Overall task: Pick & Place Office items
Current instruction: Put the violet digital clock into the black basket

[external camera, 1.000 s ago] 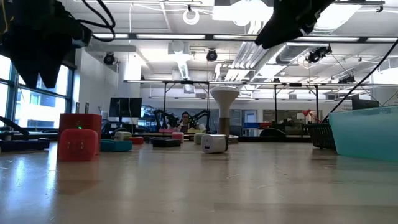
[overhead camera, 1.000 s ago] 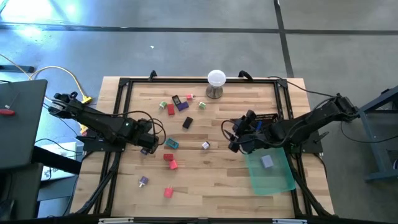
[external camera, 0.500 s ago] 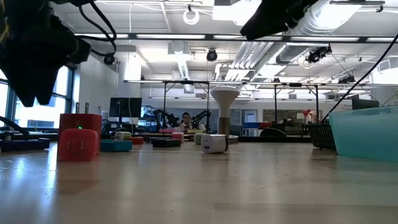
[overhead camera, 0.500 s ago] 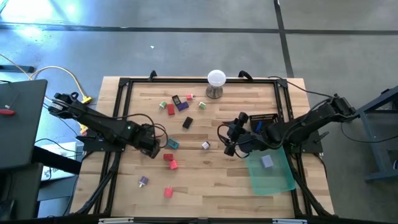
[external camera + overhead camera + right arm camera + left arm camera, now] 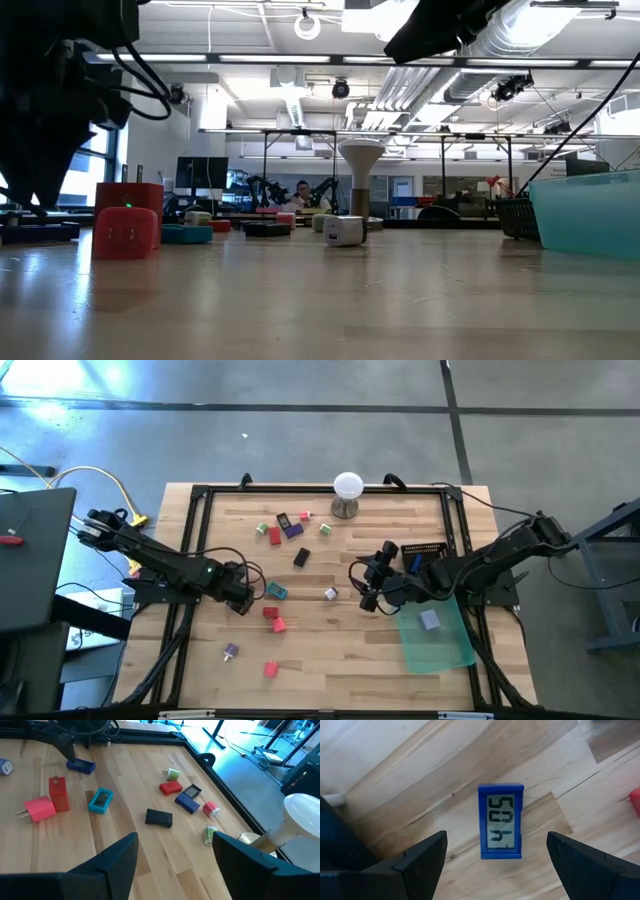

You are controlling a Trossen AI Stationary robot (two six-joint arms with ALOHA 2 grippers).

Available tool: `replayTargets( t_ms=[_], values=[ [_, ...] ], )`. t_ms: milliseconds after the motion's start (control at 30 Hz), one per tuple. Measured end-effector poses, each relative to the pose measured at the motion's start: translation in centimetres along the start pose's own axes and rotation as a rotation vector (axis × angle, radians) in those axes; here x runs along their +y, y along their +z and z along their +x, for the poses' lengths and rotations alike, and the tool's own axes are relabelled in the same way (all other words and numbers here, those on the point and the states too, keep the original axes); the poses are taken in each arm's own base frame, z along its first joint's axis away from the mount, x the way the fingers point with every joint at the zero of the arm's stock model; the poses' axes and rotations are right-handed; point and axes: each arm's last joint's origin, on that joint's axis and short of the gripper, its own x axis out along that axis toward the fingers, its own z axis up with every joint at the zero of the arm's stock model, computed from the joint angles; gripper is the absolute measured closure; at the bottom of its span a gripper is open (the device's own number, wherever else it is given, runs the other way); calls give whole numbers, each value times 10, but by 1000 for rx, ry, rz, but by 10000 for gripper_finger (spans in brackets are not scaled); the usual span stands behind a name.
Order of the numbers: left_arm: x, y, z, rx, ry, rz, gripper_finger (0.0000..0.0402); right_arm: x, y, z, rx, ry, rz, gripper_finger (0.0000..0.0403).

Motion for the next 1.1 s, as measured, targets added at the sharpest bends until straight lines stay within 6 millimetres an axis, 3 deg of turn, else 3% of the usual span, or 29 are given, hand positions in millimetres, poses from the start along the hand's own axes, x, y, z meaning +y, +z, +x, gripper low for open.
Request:
replayTargets(
  t_ms=[700,1100],
  values=[
    [-4,-12,3,-49,-36,126,69,0,0,0,1,2,0,158],
    [-5,-14,5,-46,-26,-2,69,0,0,0,1,3,0,158]
  ],
)
